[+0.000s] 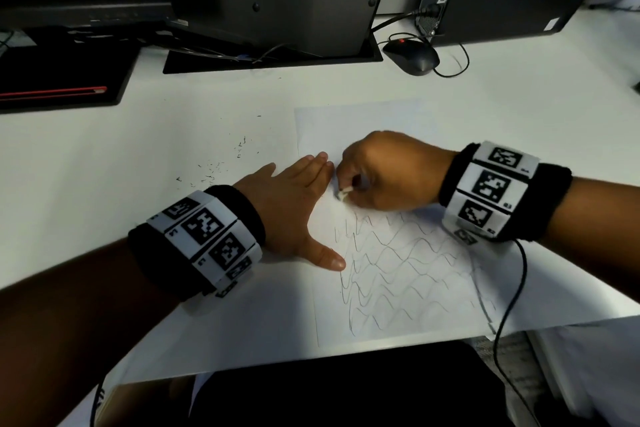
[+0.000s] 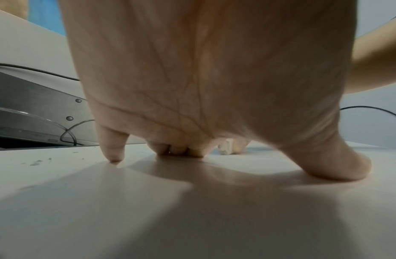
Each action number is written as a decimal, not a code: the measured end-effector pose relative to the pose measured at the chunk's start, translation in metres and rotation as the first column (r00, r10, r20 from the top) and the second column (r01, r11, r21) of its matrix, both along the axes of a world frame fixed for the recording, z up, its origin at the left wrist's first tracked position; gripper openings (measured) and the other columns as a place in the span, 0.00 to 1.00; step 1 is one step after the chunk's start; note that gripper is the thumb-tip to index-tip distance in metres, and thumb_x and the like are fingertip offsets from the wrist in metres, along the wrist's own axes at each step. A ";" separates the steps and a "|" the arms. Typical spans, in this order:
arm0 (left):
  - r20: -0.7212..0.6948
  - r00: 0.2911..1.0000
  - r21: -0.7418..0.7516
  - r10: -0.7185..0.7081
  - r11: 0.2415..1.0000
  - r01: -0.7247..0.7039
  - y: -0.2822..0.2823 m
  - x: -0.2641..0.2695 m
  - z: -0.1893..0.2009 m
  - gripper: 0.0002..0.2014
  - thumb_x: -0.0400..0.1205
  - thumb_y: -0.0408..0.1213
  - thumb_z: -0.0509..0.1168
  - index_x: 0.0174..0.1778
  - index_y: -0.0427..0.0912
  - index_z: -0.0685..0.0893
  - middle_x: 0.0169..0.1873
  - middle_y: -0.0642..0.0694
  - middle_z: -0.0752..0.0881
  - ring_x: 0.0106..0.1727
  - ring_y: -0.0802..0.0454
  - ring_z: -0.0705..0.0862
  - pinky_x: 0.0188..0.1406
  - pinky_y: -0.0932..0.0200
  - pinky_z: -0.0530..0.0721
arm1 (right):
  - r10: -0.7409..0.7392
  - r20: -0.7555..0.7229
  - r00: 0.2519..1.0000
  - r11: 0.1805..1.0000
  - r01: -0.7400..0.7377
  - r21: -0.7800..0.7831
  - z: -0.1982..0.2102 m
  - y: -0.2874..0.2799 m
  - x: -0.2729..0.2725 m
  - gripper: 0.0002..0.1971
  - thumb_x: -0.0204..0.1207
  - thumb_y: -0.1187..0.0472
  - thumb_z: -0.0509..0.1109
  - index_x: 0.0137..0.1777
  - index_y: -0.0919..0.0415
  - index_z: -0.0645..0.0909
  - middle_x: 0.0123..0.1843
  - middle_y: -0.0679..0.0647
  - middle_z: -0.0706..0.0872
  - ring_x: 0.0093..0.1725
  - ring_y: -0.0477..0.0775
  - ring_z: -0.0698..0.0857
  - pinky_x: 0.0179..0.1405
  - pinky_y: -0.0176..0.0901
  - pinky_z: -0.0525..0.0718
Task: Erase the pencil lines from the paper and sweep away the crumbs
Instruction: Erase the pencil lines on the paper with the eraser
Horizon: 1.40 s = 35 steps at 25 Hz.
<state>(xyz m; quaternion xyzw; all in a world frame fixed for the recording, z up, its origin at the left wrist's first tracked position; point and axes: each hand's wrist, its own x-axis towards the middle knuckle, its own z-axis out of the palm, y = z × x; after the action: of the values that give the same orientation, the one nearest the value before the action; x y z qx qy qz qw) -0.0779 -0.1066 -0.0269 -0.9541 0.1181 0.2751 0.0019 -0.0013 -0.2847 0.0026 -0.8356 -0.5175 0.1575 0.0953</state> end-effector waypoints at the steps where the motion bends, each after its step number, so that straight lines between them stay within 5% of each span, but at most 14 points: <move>1: 0.005 1.000 0.000 -0.001 1.000 0.001 0.000 0.000 -0.001 0.71 0.57 0.87 0.51 0.85 0.48 0.29 0.85 0.54 0.29 0.85 0.58 0.32 0.86 0.43 0.43 | 0.031 -0.008 0.999 0.999 -0.031 -0.008 -0.001 -0.001 -0.002 0.07 0.75 0.55 0.71 0.50 0.51 0.88 0.45 0.44 0.89 0.40 0.42 0.83 0.43 0.34 0.79; 3: 0.007 1.000 0.009 -0.008 1.000 0.008 0.001 -0.001 -0.001 0.70 0.58 0.87 0.52 0.85 0.48 0.28 0.84 0.54 0.28 0.85 0.58 0.31 0.86 0.43 0.43 | 0.099 -0.081 0.992 0.994 -0.103 -0.037 -0.001 -0.002 -0.011 0.06 0.75 0.54 0.72 0.48 0.51 0.88 0.43 0.44 0.88 0.38 0.40 0.82 0.40 0.30 0.77; 7: 0.001 1.000 -0.002 0.001 1.000 -0.001 0.000 -0.001 0.000 0.70 0.59 0.87 0.53 0.85 0.47 0.28 0.84 0.54 0.28 0.85 0.59 0.31 0.86 0.43 0.43 | -0.008 -0.015 1.000 1.000 0.008 0.022 -0.002 -0.005 0.003 0.05 0.75 0.56 0.71 0.47 0.53 0.88 0.41 0.45 0.87 0.37 0.42 0.80 0.39 0.36 0.76; 11: -0.005 1.000 0.010 0.002 1.000 -0.002 0.001 -0.001 0.000 0.71 0.57 0.87 0.52 0.84 0.48 0.27 0.84 0.54 0.27 0.85 0.59 0.31 0.86 0.42 0.44 | 0.078 -0.098 0.992 0.997 -0.079 -0.009 -0.003 -0.007 -0.006 0.05 0.77 0.56 0.71 0.47 0.54 0.88 0.42 0.44 0.88 0.38 0.39 0.81 0.38 0.27 0.75; 14: -0.022 1.000 0.039 -0.004 0.999 0.005 -0.003 0.001 0.005 0.70 0.59 0.86 0.54 0.85 0.46 0.28 0.84 0.53 0.28 0.86 0.58 0.33 0.86 0.42 0.46 | -0.057 -0.109 0.992 0.994 0.067 0.091 -0.004 -0.013 0.008 0.05 0.76 0.56 0.72 0.49 0.51 0.88 0.43 0.43 0.88 0.39 0.40 0.83 0.42 0.35 0.81; 18: 0.060 0.998 0.027 -0.032 0.999 0.030 -0.014 0.010 0.009 0.66 0.64 0.83 0.58 0.88 0.46 0.38 0.88 0.48 0.39 0.88 0.53 0.43 0.86 0.43 0.49 | -0.100 -0.071 0.992 0.992 0.105 0.071 -0.012 -0.012 0.012 0.03 0.74 0.57 0.75 0.47 0.52 0.88 0.42 0.41 0.85 0.38 0.38 0.80 0.42 0.39 0.79; 22: 0.068 0.996 -0.130 -0.049 0.990 0.058 -0.016 0.015 0.001 0.64 0.60 0.84 0.61 0.87 0.55 0.46 0.87 0.54 0.46 0.86 0.51 0.53 0.80 0.43 0.67 | -0.091 -0.054 0.994 0.992 0.095 0.078 -0.012 -0.009 0.011 0.04 0.72 0.57 0.76 0.46 0.53 0.88 0.44 0.45 0.86 0.41 0.45 0.83 0.43 0.44 0.83; 26: 0.029 0.998 -0.081 -0.054 0.995 0.056 -0.017 0.014 0.004 0.57 0.63 0.80 0.64 0.86 0.58 0.56 0.87 0.50 0.38 0.88 0.52 0.41 0.84 0.43 0.61 | 0.051 -0.155 0.987 0.998 -0.043 0.053 -0.011 -0.012 0.000 0.04 0.73 0.60 0.76 0.46 0.53 0.89 0.45 0.44 0.89 0.44 0.43 0.86 0.46 0.38 0.83; 30: 0.027 0.998 -0.069 -0.052 0.996 0.054 -0.018 0.015 0.002 0.66 0.62 0.82 0.63 0.88 0.53 0.38 0.87 0.50 0.36 0.87 0.53 0.39 0.84 0.41 0.60 | -0.055 -0.060 0.997 0.993 0.061 0.097 -0.010 -0.014 0.011 0.04 0.73 0.58 0.75 0.46 0.53 0.89 0.43 0.42 0.86 0.43 0.45 0.85 0.45 0.42 0.83; 35: 0.017 0.998 -0.031 -0.056 0.998 0.056 -0.019 0.014 0.004 0.67 0.63 0.82 0.62 0.88 0.48 0.36 0.86 0.49 0.33 0.87 0.54 0.36 0.85 0.44 0.56 | 0.001 -0.150 0.989 1.000 0.004 0.031 -0.009 -0.019 -0.003 0.03 0.74 0.56 0.75 0.46 0.49 0.88 0.45 0.41 0.87 0.42 0.40 0.84 0.44 0.35 0.81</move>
<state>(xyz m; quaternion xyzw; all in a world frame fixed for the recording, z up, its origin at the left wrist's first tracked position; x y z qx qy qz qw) -0.0638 -0.1252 -0.0231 -0.9525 0.1492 0.2653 -0.0042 -0.0040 -0.3040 -0.0064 -0.8202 -0.5106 0.2119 0.1473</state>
